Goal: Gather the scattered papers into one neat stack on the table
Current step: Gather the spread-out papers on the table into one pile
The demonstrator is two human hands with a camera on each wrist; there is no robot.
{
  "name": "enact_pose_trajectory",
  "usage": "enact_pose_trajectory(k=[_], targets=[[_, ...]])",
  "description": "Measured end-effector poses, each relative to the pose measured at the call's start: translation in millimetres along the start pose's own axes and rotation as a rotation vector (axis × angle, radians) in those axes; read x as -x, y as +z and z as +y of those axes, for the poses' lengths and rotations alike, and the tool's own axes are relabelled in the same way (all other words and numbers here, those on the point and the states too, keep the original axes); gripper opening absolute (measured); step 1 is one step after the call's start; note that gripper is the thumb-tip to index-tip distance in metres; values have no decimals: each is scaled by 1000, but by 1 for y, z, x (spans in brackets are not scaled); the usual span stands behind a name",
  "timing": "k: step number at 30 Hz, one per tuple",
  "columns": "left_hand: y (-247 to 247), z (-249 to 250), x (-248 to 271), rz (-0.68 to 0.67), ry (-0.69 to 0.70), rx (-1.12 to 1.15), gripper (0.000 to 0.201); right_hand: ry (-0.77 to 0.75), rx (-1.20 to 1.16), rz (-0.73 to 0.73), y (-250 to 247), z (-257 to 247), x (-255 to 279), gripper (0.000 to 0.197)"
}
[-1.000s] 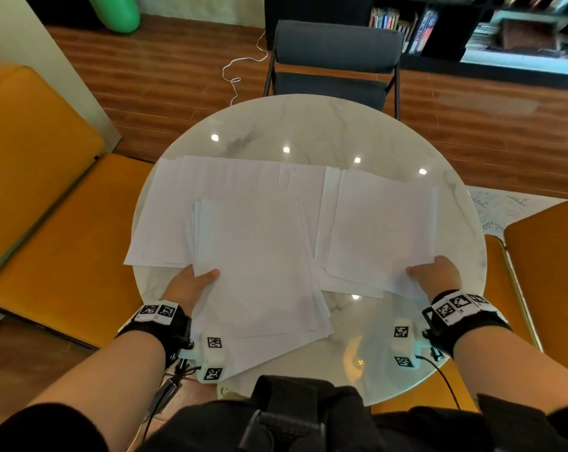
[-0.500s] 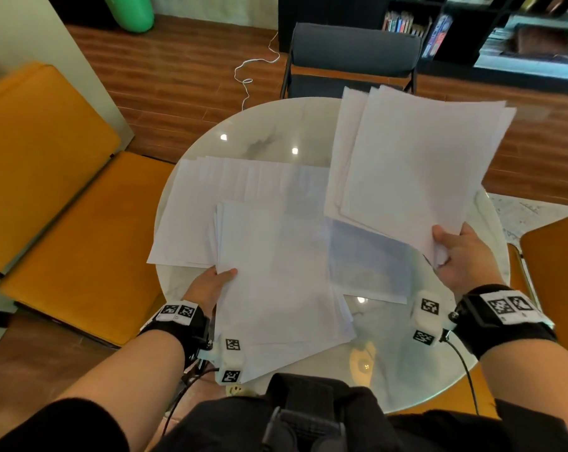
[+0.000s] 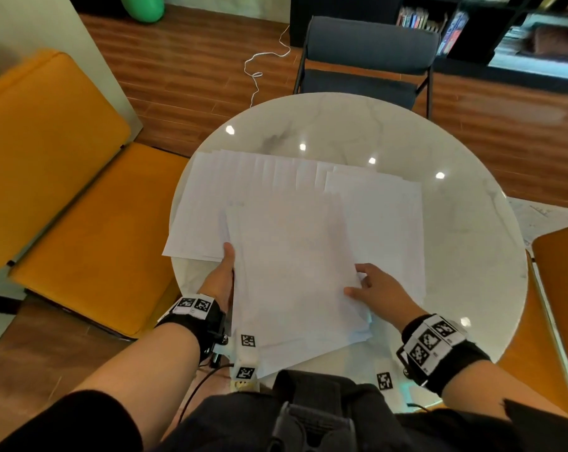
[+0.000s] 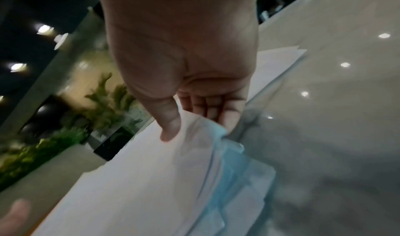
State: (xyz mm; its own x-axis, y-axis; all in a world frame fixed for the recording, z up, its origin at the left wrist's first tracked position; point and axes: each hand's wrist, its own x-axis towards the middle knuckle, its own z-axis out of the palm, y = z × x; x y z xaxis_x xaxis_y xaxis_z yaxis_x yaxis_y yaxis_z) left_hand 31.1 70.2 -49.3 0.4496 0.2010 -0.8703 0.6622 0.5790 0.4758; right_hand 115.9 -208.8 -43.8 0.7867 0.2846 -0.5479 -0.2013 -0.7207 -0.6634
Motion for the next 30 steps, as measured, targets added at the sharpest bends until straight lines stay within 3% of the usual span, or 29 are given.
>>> enact_pose_trajectory(k=[3, 7, 9, 11, 15, 17, 19, 23, 26, 30], targets=[[0, -2, 5, 46, 171, -231, 66, 37, 67, 182, -7, 7, -7, 33], [-3, -6, 3, -9, 261, -298, 44, 256, 165, 507, -34, 22, -15, 52], [-3, -7, 2, -10, 273, -311, 44, 410, 131, 561, -44, 26, -15, 64], [-3, -7, 2, -1, 281, -305, 43, 472, 58, 574, -47, 30, -16, 76], [-3, -9, 0, 12, 291, -312, 45, 458, -187, 600, -45, 29, -24, 89], [-3, -8, 1, 11, 293, -323, 47, 438, -362, 580, -45, 25, -26, 81], [-2, -8, 2, 14, 294, -315, 46, 421, -326, 538, -46, 19, -25, 62], [-1, -7, 3, 13, 292, -310, 41, 381, -18, 456, -49, 17, -22, 41], [0, -7, 3, 45, 298, -335, 43, 294, -53, 554, -58, 14, -17, 20], [-1, -8, -1, 65, 291, -332, 46, 168, -196, 706, -84, -3, -5, 32]])
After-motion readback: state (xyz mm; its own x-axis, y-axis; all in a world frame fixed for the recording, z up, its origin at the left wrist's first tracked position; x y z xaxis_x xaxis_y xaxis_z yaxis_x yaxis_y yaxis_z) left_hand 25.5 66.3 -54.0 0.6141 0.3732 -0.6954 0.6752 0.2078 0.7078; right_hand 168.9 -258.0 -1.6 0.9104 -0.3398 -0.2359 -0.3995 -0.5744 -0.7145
